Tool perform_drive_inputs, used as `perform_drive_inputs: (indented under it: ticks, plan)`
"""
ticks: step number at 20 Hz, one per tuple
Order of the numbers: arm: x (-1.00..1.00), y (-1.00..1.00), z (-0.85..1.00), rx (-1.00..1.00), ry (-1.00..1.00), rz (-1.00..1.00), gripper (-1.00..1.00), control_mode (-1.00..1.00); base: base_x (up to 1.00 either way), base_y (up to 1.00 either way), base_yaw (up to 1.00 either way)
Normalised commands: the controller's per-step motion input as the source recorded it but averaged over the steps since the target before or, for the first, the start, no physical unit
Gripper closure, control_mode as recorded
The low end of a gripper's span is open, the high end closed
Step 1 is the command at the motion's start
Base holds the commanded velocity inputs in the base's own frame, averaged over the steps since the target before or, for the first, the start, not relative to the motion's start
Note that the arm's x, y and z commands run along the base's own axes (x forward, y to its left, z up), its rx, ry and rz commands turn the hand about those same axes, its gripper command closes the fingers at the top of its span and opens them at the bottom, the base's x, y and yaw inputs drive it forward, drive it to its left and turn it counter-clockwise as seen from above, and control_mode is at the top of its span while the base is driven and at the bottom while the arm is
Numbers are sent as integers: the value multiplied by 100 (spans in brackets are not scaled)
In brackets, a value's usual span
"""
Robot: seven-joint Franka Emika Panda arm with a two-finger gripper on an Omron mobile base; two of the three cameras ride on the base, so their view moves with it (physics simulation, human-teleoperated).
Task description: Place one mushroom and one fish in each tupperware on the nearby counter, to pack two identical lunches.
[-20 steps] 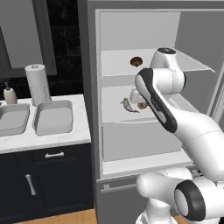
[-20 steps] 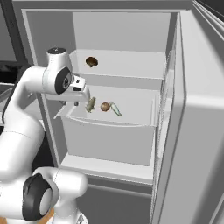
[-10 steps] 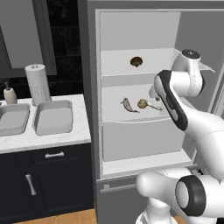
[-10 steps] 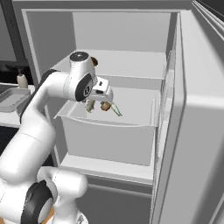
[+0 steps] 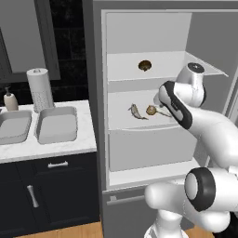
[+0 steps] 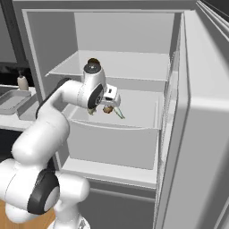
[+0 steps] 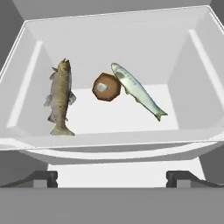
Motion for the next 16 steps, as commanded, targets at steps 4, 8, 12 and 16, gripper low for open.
perform_drive_inputs:
  ticks: [4, 8, 12, 16]
  plan:
    - [51, 13, -44, 9, -17, 0, -100, -100, 0, 0, 0]
    - [50, 24, -42, 4, -15, 0, -100, -100, 0, 0, 0]
    - [23, 8, -23, -4, -3, 0, -100, -100, 0, 0, 0]
    - [14, 2, -8, -3, 3, 0, -100, -100, 0, 0, 0]
